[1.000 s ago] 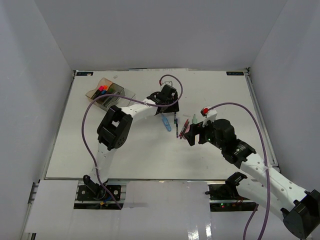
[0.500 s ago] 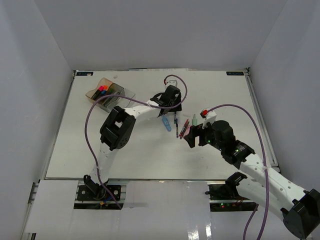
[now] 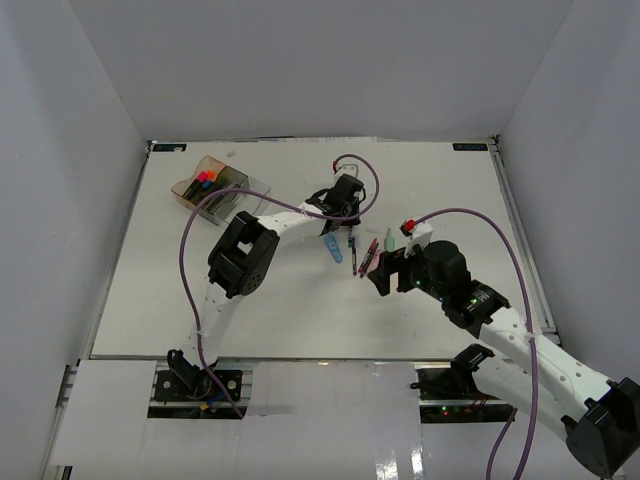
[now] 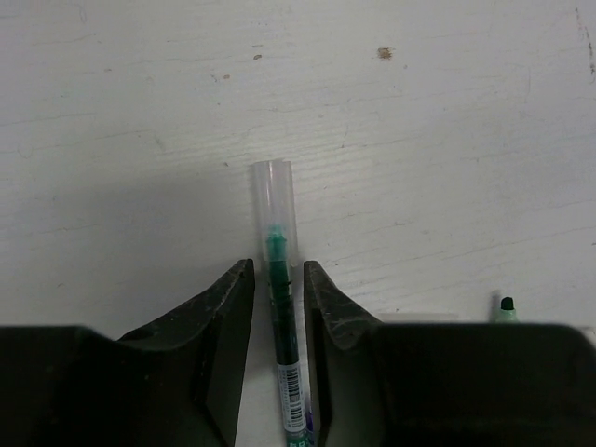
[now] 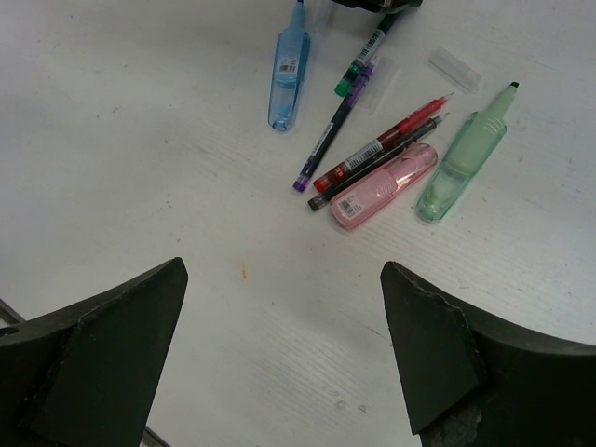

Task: Sort the stationery into containers
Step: Pick up the pen from the center of the board, then place the pen in the storage box.

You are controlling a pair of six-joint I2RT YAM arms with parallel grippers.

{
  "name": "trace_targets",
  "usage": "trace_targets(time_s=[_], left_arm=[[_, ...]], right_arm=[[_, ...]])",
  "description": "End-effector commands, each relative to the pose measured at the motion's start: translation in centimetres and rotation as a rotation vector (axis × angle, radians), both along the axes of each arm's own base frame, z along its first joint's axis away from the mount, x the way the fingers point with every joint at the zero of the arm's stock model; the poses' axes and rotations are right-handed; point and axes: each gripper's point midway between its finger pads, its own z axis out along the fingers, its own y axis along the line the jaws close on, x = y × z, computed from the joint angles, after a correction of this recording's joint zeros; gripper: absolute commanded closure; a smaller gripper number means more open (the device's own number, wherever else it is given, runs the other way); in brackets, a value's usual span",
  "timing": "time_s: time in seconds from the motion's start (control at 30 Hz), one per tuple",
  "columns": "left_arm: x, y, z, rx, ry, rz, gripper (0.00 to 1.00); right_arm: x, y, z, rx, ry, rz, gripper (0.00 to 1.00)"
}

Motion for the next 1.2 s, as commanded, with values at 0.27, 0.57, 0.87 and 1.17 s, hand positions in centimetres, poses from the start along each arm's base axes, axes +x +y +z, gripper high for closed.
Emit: trace_targets(time_s=[0.27,0.57,0.87,1.17], left_arm=[[0.1,-0.1,0.5,0.035,-0.026,-0.035,0.8],[2.2,-0.3,8.3,0.013,-0.175,-0.091,0.89],[4.8,7.3,16.1,0.214,-0.381,-0.159,0.9],[7.4,24.5,17.1,0.427,-0.447,-0.118,0.91]], right_arm=[[0.0,0.2,0.3,0.019,-0.005,0.002,0.09],[0.0,-0.1,0.5,0.02,-0.02,-0.005,0.09],[0.2,0.0,0.8,0.015,-0.032,-0.001,0.09],[0.5,0.5,0.5,0.012,-0.023,0.015,0.09]])
